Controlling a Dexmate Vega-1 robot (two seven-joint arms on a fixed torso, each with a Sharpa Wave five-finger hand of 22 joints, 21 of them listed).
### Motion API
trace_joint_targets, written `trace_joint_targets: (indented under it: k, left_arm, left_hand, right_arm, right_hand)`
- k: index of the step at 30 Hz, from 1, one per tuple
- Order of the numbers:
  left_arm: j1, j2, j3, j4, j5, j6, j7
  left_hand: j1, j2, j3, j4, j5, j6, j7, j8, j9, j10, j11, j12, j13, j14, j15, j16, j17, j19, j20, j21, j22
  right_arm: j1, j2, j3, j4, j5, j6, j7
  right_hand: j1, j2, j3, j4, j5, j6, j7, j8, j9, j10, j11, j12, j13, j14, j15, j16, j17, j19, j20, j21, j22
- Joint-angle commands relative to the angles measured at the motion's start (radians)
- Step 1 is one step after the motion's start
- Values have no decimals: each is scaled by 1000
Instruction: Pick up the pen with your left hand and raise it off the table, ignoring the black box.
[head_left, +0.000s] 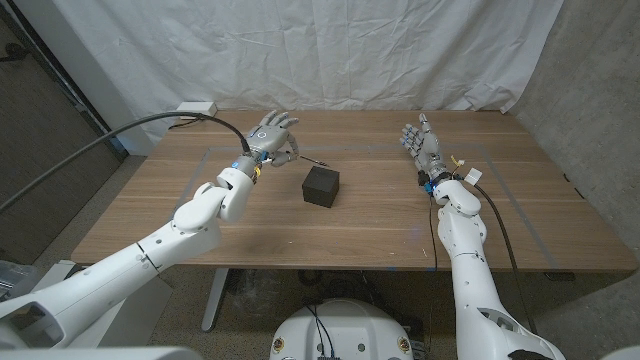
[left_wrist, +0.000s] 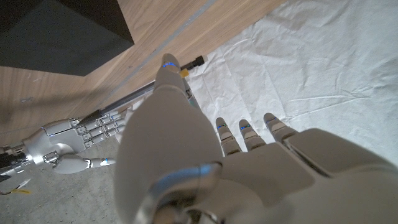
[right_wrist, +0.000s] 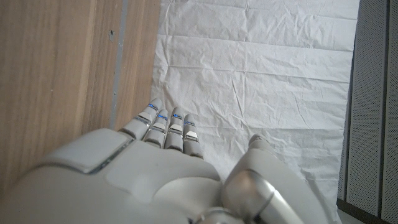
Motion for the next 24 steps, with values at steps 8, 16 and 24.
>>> trace_joint_targets:
  k: [8, 16, 24]
  left_arm:
    - [-8, 7, -23, -38, 10, 5, -17]
    - [7, 12, -44, -65, 3, 17, -15]
    - [13, 19, -51, -87, 15, 26, -20]
  left_hand:
    - [-1, 11, -7, -1, -4, 46, 17, 67, 54, 10, -7, -1, 3, 10, -105, -3, 2, 11, 3, 9, 6]
    - [1, 14, -9, 1, -5, 43, 19, 67, 52, 11, -6, -2, 3, 11, -105, -4, 2, 9, 7, 8, 6]
    - [0, 13, -12, 2, -6, 46, 18, 71, 52, 13, -7, -2, 2, 13, -108, -4, 2, 8, 6, 7, 6]
  right_arm:
    - [7, -5, -2, -9, 0, -8, 3]
    - [4, -7, -2, -16, -1, -10, 7]
    - [2, -8, -2, -21, 0, -17, 11]
  right_hand:
    - [2, 13, -1, -1, 2, 11, -5, 4, 2, 9, -4, 3, 5, 11, -7, 7, 6, 13, -1, 4, 6]
    - [2, 14, -1, -1, 2, 11, -6, 4, 2, 10, -4, 3, 5, 14, -8, 7, 6, 14, -1, 4, 6]
    - [2, 15, -2, -1, 2, 11, -6, 4, 2, 12, -4, 3, 5, 15, -8, 7, 6, 15, -1, 4, 6]
